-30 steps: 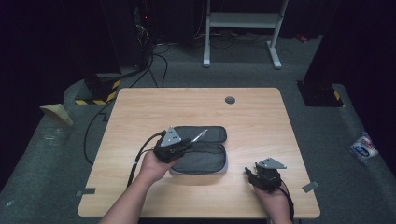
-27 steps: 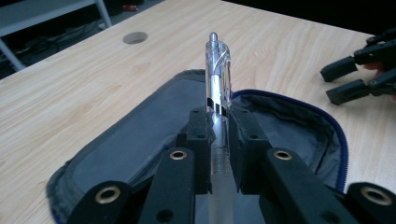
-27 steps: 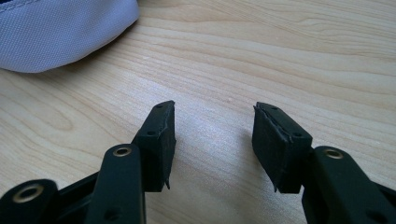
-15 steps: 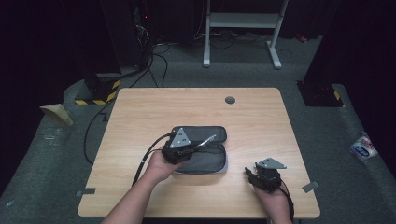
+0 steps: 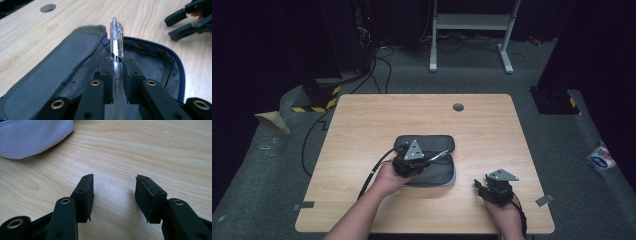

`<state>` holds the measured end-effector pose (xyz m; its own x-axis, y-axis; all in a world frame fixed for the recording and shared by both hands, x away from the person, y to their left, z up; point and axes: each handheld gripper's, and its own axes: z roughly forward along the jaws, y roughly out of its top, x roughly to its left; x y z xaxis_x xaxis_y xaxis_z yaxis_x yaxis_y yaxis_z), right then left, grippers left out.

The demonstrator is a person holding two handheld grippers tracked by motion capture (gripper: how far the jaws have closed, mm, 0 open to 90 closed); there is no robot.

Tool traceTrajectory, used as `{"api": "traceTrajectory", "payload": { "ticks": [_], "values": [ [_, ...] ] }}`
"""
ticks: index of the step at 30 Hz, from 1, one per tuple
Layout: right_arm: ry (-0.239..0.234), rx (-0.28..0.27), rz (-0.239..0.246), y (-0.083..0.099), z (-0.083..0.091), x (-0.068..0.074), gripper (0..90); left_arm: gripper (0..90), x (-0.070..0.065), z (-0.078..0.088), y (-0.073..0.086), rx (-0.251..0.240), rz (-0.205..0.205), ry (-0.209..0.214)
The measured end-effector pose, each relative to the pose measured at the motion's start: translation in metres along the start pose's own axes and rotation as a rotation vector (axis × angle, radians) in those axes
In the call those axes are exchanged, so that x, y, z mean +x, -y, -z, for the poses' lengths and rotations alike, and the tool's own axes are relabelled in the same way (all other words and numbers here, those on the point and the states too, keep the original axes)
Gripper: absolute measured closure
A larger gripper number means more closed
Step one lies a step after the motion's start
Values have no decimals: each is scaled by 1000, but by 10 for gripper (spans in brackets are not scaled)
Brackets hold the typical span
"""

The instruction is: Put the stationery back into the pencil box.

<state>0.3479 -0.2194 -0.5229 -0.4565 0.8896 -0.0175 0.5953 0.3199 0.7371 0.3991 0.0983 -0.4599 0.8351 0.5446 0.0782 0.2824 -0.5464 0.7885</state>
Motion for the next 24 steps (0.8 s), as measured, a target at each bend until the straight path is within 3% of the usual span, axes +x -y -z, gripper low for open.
{"api": "traceTrajectory", "payload": {
  "ticks": [10, 20, 24],
  "values": [
    [0, 0, 0, 0, 0, 0, 489, 790, -5, -10, 5, 90, -53, 42],
    [0, 0, 0, 0, 0, 0, 490, 789, -9, -16, 8, 145, -78, 75],
    [0, 0, 0, 0, 0, 0, 490, 789, -12, -18, 8, 171, -108, 83]
  ]
}}
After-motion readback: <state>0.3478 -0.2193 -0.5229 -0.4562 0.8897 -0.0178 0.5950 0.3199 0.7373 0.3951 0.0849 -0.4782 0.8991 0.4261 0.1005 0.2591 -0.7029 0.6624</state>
